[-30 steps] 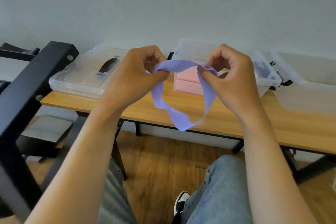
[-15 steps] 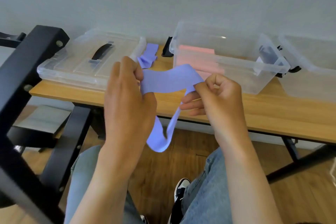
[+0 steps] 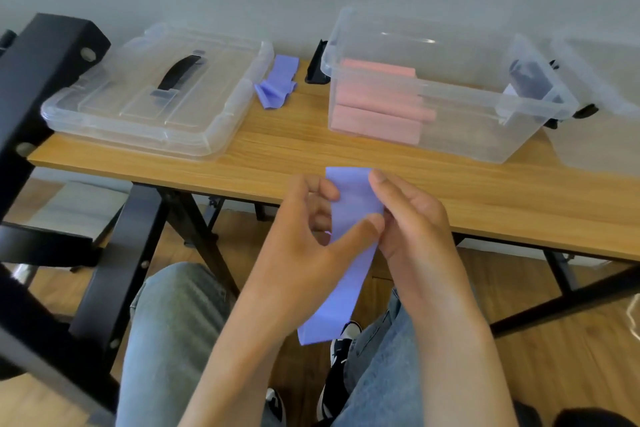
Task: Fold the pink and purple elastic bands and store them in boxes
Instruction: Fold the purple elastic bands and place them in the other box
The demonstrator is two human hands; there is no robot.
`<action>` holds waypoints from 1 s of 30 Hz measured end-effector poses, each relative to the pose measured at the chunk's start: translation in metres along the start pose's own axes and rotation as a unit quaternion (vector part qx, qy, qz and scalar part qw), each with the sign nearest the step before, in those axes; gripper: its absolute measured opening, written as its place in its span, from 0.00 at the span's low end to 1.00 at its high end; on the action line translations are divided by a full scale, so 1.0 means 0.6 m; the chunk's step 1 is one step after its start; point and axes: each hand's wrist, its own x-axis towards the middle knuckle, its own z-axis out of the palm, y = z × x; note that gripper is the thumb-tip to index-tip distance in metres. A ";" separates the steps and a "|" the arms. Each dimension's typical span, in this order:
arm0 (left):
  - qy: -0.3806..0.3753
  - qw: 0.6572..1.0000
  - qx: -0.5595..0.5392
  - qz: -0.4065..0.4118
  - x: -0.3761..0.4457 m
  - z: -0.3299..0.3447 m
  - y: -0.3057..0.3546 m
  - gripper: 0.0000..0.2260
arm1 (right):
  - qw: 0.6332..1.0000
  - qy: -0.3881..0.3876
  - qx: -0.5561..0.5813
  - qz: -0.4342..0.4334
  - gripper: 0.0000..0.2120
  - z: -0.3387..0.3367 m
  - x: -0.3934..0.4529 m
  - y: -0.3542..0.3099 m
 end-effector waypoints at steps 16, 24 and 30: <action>0.087 0.992 0.059 0.066 0.011 -0.025 -0.055 0.11 | 0.972 0.010 -0.222 -0.075 0.09 -0.065 0.000 0.031; 0.104 0.973 0.176 0.104 0.014 -0.027 -0.066 0.06 | 0.955 0.038 -0.270 -0.117 0.09 -0.066 0.002 0.045; 0.073 0.992 0.096 0.048 0.012 -0.025 -0.066 0.04 | 0.956 0.015 -0.269 -0.117 0.15 -0.065 0.004 0.043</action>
